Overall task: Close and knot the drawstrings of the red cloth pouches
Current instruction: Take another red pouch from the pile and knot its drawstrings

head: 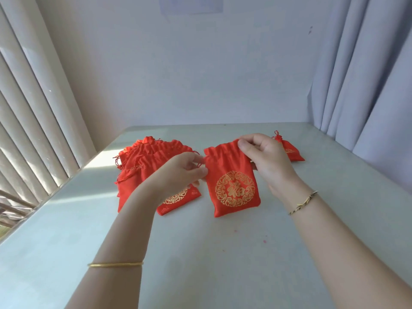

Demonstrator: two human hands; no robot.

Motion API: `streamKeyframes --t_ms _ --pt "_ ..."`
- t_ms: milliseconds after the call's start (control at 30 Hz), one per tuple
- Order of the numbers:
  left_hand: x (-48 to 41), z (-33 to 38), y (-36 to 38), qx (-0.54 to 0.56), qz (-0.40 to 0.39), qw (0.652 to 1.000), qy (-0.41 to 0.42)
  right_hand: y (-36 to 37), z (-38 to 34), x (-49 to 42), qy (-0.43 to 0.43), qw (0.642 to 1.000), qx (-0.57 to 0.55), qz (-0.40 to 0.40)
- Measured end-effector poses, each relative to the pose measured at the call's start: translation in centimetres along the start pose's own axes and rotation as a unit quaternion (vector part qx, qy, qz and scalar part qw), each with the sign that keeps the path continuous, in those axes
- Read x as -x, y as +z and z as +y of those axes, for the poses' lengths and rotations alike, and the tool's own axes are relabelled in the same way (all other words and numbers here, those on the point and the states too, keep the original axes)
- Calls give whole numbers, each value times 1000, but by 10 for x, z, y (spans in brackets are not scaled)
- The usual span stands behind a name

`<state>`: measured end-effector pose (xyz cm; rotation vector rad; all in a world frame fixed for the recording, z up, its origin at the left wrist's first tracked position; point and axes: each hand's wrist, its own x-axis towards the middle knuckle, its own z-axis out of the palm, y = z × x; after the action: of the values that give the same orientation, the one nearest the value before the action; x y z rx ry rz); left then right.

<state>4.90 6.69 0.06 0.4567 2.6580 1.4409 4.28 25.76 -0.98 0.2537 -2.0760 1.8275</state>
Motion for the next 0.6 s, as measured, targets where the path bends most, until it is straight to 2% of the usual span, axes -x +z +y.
streamKeyframes --t_ms 100,200,333,467,600 --pt "-2 -2 -3 -13 58 998 -3 -13 0 -6 13 998 60 -6" --pt "-3 -2 -10 -27 99 995 6 -26 0 -9 47 994 86 -48" --pt "-6 -6 -14 -36 150 988 24 -34 3 -9 36 982 175 -62" --pt "-8 -8 -15 -19 199 979 31 -39 0 -7 55 985 156 -55" --pt "-7 -12 -19 29 208 978 13 -50 -4 -5 82 987 107 -83"
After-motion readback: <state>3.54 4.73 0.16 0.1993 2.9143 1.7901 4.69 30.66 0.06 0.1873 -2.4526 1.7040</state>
